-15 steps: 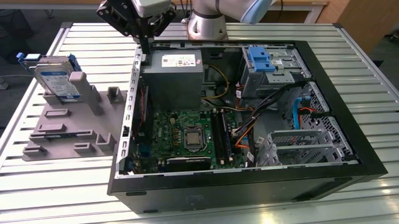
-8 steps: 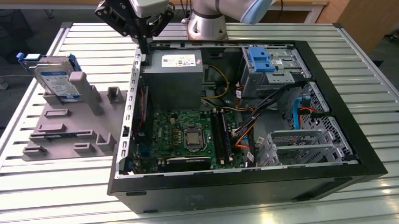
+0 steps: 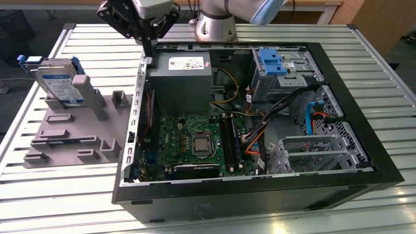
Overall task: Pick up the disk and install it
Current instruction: 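Reach for the disk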
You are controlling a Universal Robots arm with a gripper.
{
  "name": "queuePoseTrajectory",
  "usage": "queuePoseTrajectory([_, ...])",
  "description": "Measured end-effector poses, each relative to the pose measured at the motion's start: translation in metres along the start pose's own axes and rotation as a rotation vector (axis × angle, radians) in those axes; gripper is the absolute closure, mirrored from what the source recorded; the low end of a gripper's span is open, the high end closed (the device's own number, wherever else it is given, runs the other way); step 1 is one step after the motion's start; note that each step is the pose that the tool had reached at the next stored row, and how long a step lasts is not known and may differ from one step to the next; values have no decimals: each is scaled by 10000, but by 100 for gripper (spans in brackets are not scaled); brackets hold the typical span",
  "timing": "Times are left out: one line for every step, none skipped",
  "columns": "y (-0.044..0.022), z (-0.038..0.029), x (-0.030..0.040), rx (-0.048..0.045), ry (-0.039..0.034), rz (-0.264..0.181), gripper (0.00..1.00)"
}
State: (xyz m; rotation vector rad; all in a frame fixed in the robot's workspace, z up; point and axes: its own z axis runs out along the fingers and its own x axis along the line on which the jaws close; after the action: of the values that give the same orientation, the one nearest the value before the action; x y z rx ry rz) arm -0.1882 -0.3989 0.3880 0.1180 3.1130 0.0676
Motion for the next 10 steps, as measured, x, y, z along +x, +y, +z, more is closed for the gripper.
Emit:
queuePoseTrajectory([0,0,2,0,0,-1,89])
queuePoseTrajectory([0,0,3,0,0,-2,89])
queuePoseTrajectory([-1,0,5,0,0,0,89])
queuePoseTrajectory([0,0,6,0,0,0,89])
queuePoseTrajectory([-1,0,8,0,0,0,89])
queuePoseTrajectory([-1,0,10,0,0,0,89])
queuePoseTrajectory([-1,0,12,0,0,1,89])
queuePoseTrajectory([-1,0,15,0,0,1,89])
queuePoseTrajectory([-2,0,20,0,0,1,89])
queuePoseTrajectory([-2,-1,25,1,1,0,89])
